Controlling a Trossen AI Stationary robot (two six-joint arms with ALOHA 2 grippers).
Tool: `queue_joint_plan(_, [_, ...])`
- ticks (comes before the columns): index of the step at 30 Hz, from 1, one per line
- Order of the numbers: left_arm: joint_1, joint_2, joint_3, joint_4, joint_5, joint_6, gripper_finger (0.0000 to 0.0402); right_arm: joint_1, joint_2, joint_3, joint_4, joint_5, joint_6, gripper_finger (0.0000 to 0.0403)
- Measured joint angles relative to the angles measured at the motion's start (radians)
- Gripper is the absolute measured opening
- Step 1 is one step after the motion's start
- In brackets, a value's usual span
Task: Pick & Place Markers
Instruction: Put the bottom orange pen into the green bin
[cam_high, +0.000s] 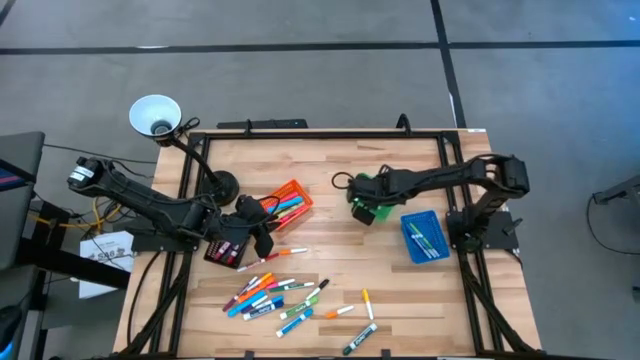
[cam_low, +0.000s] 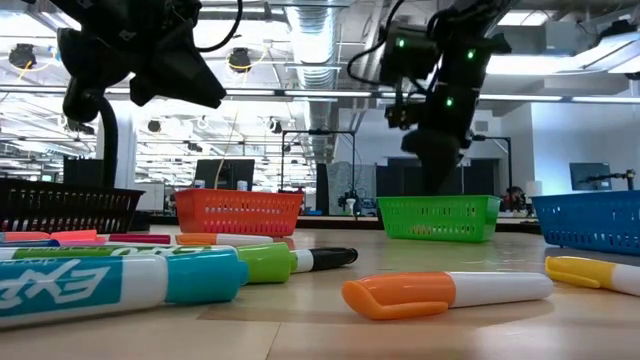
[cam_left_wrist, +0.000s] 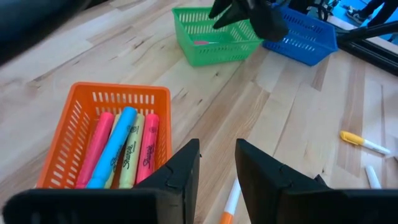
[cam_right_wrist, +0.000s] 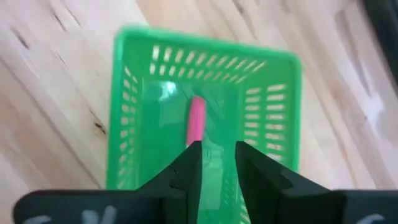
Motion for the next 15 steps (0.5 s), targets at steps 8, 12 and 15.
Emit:
queue_joint_plan(8, [0.000,0.000,0.000,0.003,0.000,0.000,0.0099,0.046,-0.111,0.000,-0.018,-0.189,0.081,0.0131])
queue_joint_plan(12, [0.000,0.000,0.000,0.006,0.000,0.000,0.0099,0.141,-0.148,0.000,0.019,-0.410,0.081,0.0133])
queue_joint_plan(15, [0.000,0.000,0.000,0.007,0.000,0.000,0.0099,0.249,-0.150,0.000,0.091,-0.446,0.077,0.0130])
